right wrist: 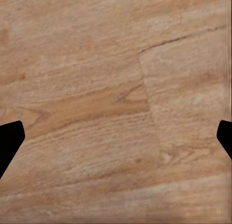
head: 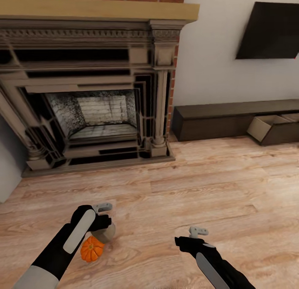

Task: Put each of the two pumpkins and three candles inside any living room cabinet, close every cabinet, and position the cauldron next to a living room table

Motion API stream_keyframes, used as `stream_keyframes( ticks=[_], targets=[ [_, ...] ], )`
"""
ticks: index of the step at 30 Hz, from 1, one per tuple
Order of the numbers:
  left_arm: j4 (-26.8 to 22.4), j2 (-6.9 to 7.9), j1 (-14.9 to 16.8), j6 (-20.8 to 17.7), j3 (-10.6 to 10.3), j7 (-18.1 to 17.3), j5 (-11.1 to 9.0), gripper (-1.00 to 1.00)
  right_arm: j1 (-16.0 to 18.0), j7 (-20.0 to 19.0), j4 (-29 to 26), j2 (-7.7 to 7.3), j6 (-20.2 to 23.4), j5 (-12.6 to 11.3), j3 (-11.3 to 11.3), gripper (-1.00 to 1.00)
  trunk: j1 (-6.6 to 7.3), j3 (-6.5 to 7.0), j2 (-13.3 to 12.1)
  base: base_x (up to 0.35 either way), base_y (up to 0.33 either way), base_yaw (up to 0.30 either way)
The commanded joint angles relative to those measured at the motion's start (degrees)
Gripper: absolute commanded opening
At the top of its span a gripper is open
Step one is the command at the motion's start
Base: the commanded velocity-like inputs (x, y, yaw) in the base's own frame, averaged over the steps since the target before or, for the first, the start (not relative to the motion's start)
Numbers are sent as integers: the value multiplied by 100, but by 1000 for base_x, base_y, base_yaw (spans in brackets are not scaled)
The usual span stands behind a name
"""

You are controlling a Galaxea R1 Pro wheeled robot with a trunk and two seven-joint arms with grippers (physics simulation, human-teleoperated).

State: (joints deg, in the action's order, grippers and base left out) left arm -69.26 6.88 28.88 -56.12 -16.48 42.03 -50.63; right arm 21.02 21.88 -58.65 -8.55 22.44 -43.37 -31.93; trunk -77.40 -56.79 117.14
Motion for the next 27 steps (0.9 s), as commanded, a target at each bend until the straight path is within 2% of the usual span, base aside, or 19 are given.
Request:
stream_keyframes(
  ticks=[1, 15, 22, 27],
  targets=[
    [-8, 7, 3, -4, -13, 60, -52, -100, 8, 53, -8, -6, 6, -49, -24, 100, 1, -8, 2, 0, 0, -277],
    [-8, 7, 3, -3, -27, 60, -50, -100, 8, 53, 1, -6, 6, -49, -24, 100, 1, -54, 2, 10, -5, -277],
    [-8, 7, 3, 4, -39, 60, -14, -100, 8, 63, 2, -6, 1, -49, -24, 100, 1, -77, 2, 207, -134, -273],
    [-8, 7, 3, 5, -46, 60, 10, -100, 8, 74, -4, -9, -42, -42, -26, 100, 1, -83, 2, 274, -171, -83]
  ],
)
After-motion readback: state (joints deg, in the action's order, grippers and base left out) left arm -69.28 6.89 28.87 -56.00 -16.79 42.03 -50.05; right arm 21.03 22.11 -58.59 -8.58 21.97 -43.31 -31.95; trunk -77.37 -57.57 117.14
